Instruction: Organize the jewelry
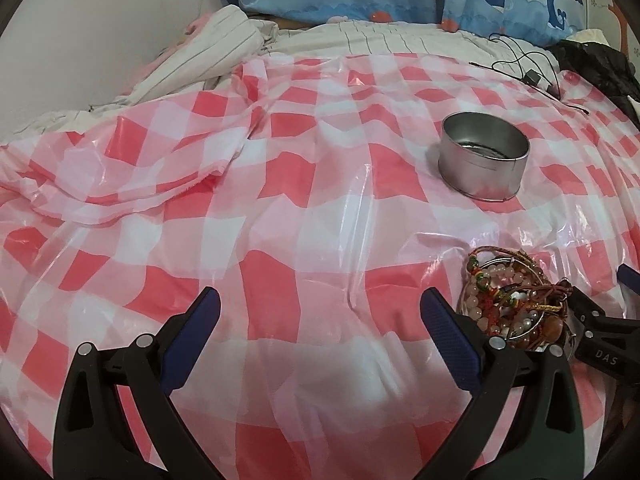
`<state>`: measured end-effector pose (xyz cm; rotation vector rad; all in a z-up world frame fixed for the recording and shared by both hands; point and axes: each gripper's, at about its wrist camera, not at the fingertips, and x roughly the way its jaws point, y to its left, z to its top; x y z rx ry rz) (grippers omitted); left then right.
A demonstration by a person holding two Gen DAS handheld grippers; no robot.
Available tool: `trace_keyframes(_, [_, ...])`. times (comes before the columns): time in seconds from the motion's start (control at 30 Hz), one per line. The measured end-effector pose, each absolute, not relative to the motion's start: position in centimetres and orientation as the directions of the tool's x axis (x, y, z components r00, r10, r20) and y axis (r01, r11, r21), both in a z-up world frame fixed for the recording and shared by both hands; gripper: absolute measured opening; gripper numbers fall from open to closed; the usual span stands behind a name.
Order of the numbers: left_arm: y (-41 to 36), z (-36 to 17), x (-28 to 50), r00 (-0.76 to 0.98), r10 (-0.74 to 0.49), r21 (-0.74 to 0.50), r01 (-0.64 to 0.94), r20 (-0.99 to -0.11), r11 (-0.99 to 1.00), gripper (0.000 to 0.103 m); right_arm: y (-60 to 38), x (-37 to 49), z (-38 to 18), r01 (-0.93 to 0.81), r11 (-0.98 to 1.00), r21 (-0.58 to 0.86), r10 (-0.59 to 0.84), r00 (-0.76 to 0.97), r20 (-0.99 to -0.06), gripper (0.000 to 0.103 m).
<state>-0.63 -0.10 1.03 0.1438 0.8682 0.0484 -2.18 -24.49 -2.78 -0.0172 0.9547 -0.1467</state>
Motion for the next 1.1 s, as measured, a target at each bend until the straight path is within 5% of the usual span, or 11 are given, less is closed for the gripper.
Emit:
trace_keyframes(0.67, [-1.0, 0.7, -0.5, 0.648, 0.138, 0.215, 0.041, -0.749, 0.976, 0.096, -24.6, -2.2, -2.7, 0.117, 0.990, -0.074, -0.128, 0.573, -0.810, 0.096])
trace_keyframes(0.87, [0.4, 2.3, -0.8, 0.670, 0.021, 0.125, 0.108, -0.742, 0.986, 0.096, -25.1, -5.4, 0.7, 0.062, 0.994, 0.088, 0.019, 0.705, -0.709, 0.096])
trace_keyframes(1.1, [1.7, 3.4, -0.9, 0.692, 0.013, 0.129, 0.117, -0.722, 0.985, 0.096, -21.2, -6.0, 1.9, -0.129, 0.990, 0.048, 0.127, 0.724, -0.678, 0.096])
